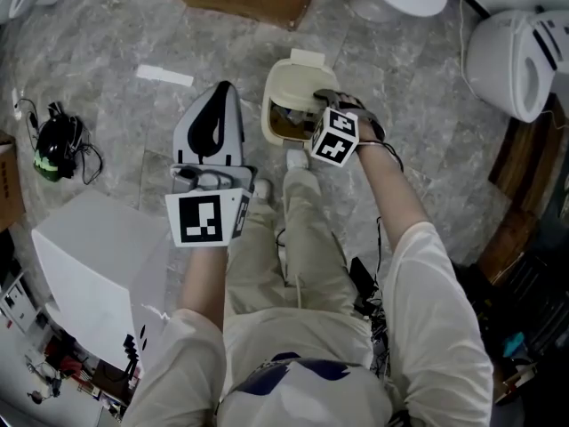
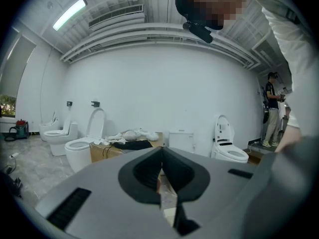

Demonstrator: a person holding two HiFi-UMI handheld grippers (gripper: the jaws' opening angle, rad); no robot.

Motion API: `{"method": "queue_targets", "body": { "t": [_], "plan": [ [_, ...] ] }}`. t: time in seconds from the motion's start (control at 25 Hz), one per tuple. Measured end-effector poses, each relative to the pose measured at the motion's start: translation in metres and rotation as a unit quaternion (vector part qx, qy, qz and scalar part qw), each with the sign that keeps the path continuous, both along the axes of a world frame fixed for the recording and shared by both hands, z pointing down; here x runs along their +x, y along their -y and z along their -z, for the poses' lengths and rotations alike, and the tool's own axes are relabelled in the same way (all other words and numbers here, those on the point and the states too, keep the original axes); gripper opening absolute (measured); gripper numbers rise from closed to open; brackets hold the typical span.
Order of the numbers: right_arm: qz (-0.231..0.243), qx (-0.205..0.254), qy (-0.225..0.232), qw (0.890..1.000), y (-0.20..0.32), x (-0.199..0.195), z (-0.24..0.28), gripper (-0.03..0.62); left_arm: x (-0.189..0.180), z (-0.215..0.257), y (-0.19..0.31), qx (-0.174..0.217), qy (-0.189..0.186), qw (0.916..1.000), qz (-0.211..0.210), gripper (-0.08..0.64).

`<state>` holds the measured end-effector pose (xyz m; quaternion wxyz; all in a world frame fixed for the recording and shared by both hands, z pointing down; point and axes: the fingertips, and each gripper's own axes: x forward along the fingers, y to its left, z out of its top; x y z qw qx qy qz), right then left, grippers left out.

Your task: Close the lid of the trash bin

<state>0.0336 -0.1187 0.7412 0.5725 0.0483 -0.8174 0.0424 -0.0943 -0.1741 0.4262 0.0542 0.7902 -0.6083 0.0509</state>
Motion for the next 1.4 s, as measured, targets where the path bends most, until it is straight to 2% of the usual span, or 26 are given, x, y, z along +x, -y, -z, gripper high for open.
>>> {"method": "queue_targets", "body": {
  "t": [0.32,0.48,0.92,1.4],
  "plan": [
    [-0.018,-0.005,0.000,1.000,-0.027,-0.001,-0.011,0.385,-0.010,-0.010,-0.025,-0.009,0.004,0.9999,-0.001,0.000],
    [-0.009,-0.013,-0.008,1.000,-0.044,-0.001,-0.025,0.382,-0.015,-0.021,-0.033,-0.017,0.005,0.9998,0.001,0.000],
    [-0.015,-0.039,-0.002,0.999,-0.074,-0.003,-0.052,0.393,-0.008,-0.044,-0.033,-0.022,-0.005,0.9997,0.001,0.000],
    [-0.013,-0.063,-0.020,0.998,-0.100,-0.001,-0.086,0.410,-0.008,-0.068,-0.037,-0.029,-0.011,0.9995,0.001,0.000]
  ]
}}
